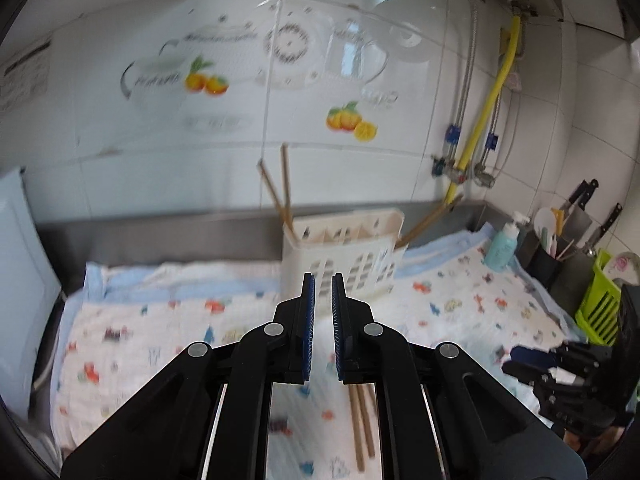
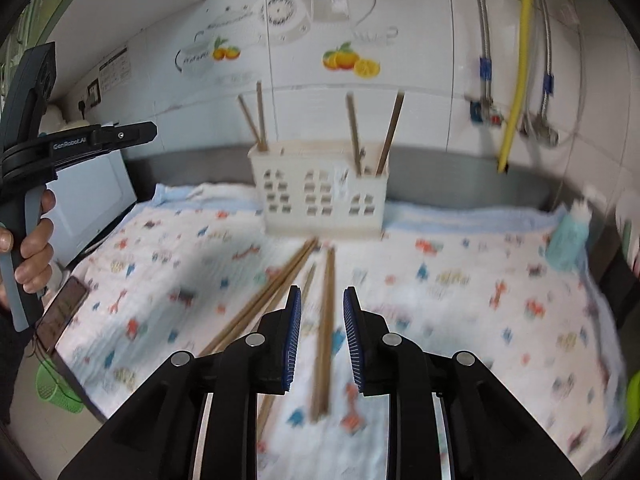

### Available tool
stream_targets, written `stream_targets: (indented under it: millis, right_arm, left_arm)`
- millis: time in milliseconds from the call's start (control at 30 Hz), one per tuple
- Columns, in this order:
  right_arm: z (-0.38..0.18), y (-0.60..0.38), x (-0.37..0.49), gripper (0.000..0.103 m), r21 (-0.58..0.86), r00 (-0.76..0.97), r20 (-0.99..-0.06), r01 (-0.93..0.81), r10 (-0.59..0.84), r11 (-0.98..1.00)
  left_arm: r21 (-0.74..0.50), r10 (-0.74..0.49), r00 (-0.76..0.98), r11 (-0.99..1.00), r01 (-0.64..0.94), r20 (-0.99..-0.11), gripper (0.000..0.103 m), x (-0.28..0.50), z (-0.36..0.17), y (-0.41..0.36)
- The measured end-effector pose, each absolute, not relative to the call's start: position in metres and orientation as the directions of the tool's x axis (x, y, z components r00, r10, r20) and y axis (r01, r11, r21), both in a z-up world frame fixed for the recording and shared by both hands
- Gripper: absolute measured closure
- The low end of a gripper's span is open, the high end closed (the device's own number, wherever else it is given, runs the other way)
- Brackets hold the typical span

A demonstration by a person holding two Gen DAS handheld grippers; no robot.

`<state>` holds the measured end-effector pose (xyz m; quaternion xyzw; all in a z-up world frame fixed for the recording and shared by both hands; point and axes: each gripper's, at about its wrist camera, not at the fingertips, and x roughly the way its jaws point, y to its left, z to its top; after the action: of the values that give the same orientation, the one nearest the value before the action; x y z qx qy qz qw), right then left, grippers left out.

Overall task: Organize utensils
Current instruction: 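Withdraw both open tools from the holder back over the chopsticks, then lower the left tool and grasp a wooden chopstick while the right tool grasps another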

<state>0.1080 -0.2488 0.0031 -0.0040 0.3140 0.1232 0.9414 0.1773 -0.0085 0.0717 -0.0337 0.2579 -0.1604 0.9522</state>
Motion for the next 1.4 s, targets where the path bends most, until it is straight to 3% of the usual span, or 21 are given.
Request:
stream_targets:
  millis: [567, 1400]
  right_arm:
    - [-0.098, -0.201, 0.086, 0.091, 0.149, 0.662, -0.712, -0.183, 0.233, 0.972]
    - [-0.106, -0.206, 0.088, 0.096, 0.142, 0.669, -0.719, -0.125, 0.189, 0.982]
  left_arm:
    - [-0.198, -0.306, 0.741, 0.952, 0.233, -0.598, 0.094, 0.145, -0.015, 0.015]
    - [-0.275, -0.418, 0.56, 0.905, 0.323, -0.715, 0.094, 0.14, -0.094, -0.044]
